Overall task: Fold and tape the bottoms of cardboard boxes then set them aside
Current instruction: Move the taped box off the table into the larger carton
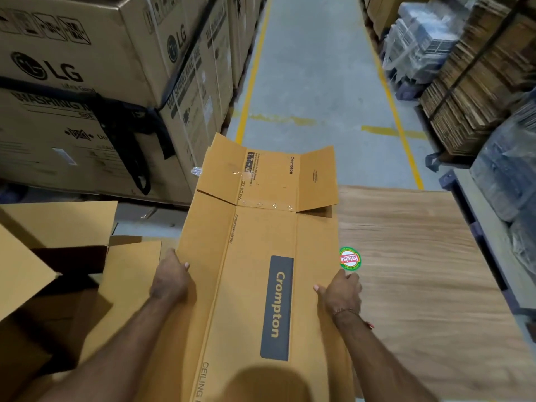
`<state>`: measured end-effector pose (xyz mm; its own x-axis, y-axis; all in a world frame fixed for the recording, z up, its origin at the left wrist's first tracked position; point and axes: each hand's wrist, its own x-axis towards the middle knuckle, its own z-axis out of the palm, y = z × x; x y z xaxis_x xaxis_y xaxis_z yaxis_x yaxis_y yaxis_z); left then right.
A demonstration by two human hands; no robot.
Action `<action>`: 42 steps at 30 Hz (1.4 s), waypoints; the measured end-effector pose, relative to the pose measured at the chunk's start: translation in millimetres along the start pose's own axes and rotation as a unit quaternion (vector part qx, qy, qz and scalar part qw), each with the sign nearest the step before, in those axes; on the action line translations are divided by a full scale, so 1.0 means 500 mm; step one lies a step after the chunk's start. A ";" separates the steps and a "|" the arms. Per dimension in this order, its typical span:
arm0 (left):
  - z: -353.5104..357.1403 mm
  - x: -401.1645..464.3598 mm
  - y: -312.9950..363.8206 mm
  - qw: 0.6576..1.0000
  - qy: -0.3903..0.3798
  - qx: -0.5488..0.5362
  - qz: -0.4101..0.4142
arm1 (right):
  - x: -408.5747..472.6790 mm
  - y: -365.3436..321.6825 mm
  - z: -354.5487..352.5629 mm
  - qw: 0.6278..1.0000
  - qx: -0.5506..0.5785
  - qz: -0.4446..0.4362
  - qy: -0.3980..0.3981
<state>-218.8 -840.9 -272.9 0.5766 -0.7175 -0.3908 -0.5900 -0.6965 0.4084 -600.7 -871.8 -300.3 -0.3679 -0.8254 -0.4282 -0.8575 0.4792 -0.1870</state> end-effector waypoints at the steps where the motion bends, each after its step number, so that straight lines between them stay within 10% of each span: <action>1: 0.009 0.006 0.001 1.000 -0.002 0.004 -0.009 | 0.004 0.002 0.002 1.000 -0.006 -0.002 -0.001; 42: 0.109 -0.007 0.063 0.977 -0.168 0.114 0.063 | 0.029 -0.036 -0.034 0.997 -0.074 0.027 -0.026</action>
<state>-270.1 -860.8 -303.5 0.2948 -0.7327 -0.6134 -0.7769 -0.5576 0.2926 -596.8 -897.3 -288.2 -0.3989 -0.7816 -0.4795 -0.8824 0.4695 -0.0311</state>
